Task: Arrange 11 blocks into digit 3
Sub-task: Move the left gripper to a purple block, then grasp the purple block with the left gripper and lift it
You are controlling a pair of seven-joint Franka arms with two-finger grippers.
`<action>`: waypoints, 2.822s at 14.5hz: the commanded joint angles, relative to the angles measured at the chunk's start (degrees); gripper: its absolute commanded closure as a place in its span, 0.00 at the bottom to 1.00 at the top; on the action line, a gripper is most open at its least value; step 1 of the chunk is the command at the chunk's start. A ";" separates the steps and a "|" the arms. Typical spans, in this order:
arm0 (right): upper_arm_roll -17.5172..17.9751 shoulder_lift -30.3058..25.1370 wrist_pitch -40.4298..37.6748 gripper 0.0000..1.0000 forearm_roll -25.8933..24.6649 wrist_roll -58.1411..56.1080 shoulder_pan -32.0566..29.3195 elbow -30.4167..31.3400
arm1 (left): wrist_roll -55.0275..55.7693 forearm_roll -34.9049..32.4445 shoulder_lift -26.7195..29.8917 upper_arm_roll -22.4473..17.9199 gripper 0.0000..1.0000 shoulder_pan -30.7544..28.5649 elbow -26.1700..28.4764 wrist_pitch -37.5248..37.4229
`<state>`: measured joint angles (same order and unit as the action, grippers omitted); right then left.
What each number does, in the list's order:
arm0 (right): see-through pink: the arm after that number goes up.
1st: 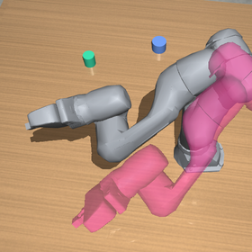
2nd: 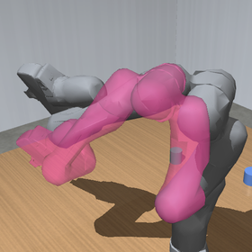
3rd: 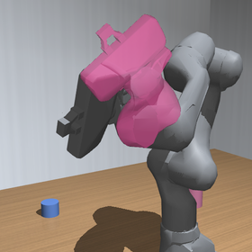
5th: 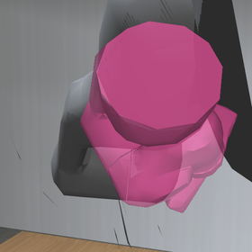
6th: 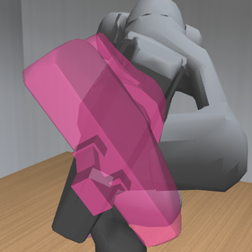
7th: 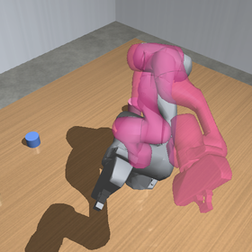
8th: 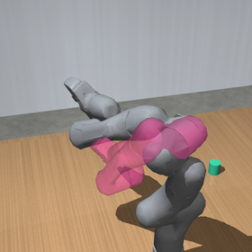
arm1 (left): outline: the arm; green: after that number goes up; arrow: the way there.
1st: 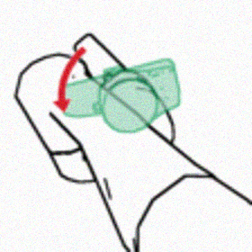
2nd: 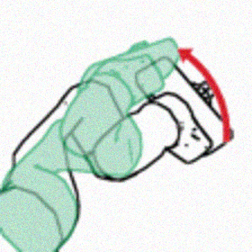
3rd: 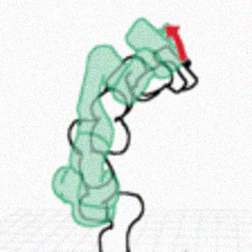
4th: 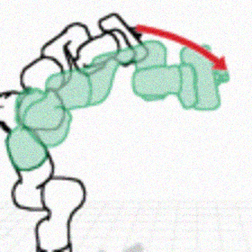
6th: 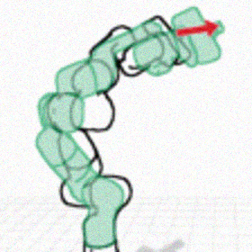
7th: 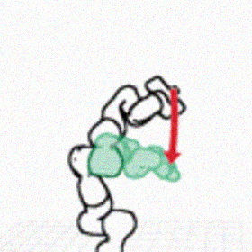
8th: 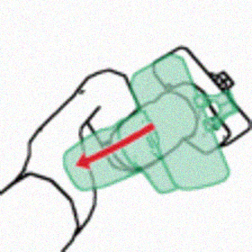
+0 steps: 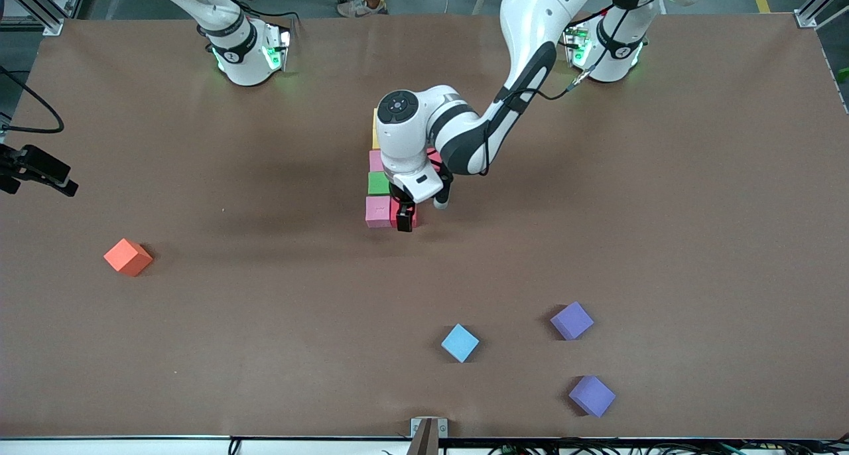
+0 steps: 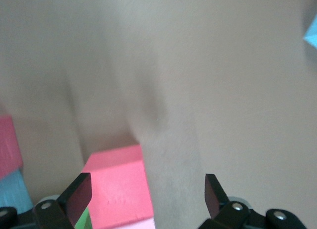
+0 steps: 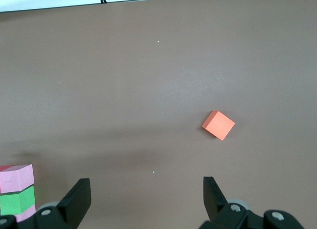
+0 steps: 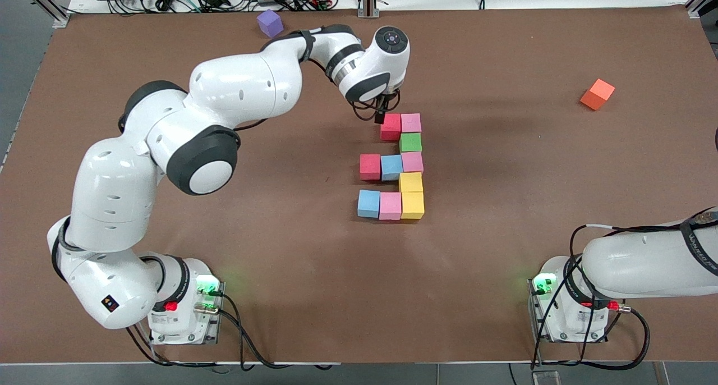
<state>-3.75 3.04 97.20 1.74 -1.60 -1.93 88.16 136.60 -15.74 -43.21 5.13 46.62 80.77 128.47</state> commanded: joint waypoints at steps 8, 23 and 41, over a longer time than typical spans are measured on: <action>1.20 -1.20 -0.70 0.00 -0.69 -0.24 -1.05 0.69 | -36.99 -1.13 3.57 0.05 0.00 -16.18 2.03 -7.53; 1.29 -1.20 -0.35 0.00 -0.60 -0.15 -0.17 -0.36 | -71.19 0.18 -2.67 0.23 0.00 -33.08 1.94 10.75; 1.29 -0.84 -0.61 0.00 -0.69 -0.24 -0.09 -0.27 | -62.02 2.65 -2.94 0.58 0.85 -30.72 1.41 8.76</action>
<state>-2.74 3.02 96.82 1.72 -1.60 -1.80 87.17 68.76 -13.92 -48.07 5.96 13.74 81.49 140.28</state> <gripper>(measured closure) 0.000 0.749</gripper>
